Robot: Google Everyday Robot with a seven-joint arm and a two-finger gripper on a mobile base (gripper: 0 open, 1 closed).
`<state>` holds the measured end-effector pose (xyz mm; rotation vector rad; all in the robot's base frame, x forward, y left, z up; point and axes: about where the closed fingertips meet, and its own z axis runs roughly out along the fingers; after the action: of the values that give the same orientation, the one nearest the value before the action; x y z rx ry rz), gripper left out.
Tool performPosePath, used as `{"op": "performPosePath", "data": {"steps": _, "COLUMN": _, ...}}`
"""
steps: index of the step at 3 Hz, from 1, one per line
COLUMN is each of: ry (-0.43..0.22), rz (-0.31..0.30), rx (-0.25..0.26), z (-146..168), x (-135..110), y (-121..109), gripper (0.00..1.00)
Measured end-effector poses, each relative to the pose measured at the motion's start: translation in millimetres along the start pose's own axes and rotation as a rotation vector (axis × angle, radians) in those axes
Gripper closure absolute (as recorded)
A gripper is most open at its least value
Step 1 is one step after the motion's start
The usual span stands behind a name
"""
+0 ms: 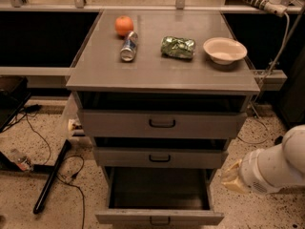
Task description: Close bottom drawer
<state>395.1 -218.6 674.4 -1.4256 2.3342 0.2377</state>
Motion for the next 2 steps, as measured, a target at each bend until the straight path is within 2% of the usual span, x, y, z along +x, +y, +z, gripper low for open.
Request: {"op": "performPosePath", "data": {"steps": 2, "ry": 0.019, "rz": 0.143, "rx": 0.052, "z": 114, "x": 56, "y": 1, "gripper": 1.00}}
